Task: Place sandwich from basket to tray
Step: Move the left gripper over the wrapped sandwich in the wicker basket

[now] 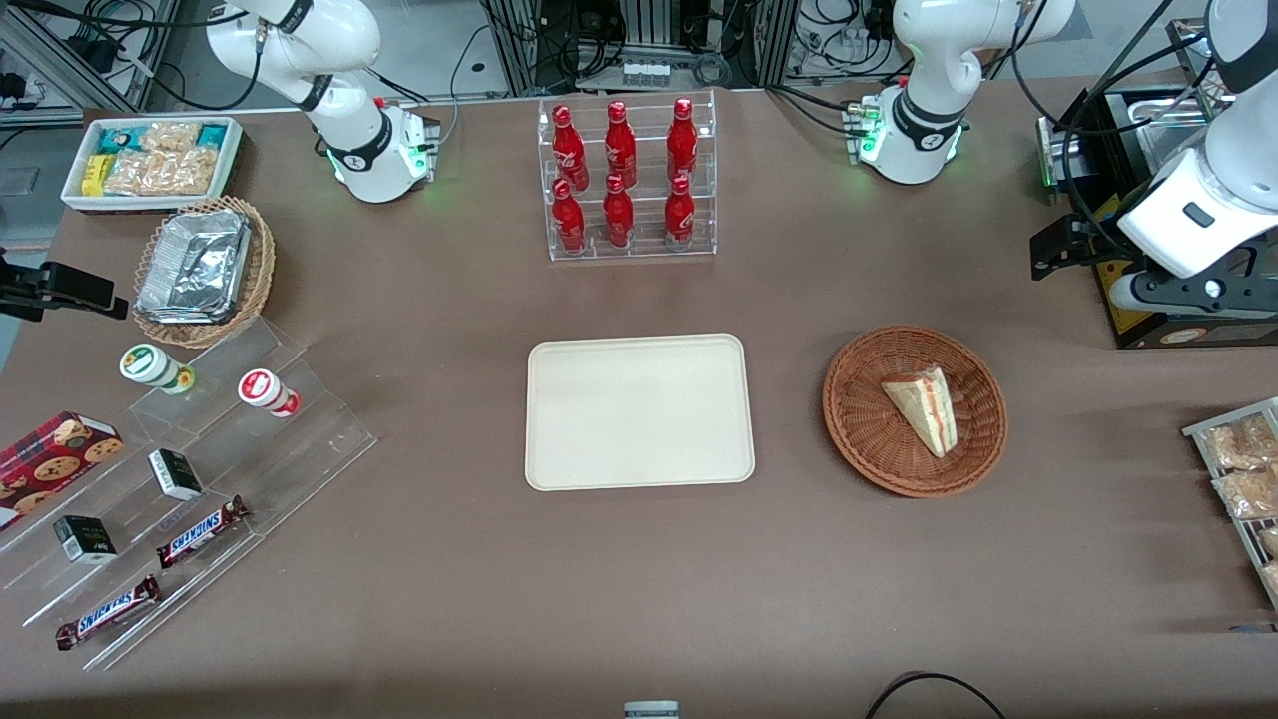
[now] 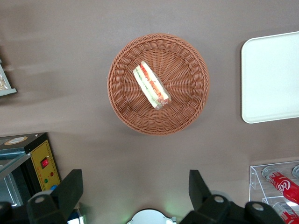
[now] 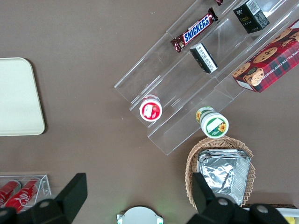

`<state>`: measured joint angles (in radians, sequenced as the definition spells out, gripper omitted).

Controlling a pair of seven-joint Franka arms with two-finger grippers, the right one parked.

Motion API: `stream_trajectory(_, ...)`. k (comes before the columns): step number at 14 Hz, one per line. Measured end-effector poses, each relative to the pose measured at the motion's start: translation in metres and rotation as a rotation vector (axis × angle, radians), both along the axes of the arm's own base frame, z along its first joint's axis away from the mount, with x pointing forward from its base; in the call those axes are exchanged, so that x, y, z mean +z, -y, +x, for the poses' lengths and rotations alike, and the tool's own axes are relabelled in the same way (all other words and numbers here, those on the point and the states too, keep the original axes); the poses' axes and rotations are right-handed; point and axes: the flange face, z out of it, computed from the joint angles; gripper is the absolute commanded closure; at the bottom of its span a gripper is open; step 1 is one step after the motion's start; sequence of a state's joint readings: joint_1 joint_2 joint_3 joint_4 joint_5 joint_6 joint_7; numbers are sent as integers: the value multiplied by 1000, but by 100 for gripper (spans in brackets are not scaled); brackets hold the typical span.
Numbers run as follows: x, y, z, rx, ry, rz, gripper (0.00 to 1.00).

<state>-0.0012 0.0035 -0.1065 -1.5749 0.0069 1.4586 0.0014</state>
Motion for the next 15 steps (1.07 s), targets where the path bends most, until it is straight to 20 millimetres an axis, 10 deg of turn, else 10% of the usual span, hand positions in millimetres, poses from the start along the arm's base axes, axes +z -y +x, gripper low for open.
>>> stream_trajectory(5, -25, 3, 13, -4, 9, -3, 0)
stream_trajectory(15, -207, 2, 3, 27, 115, -13, 0)
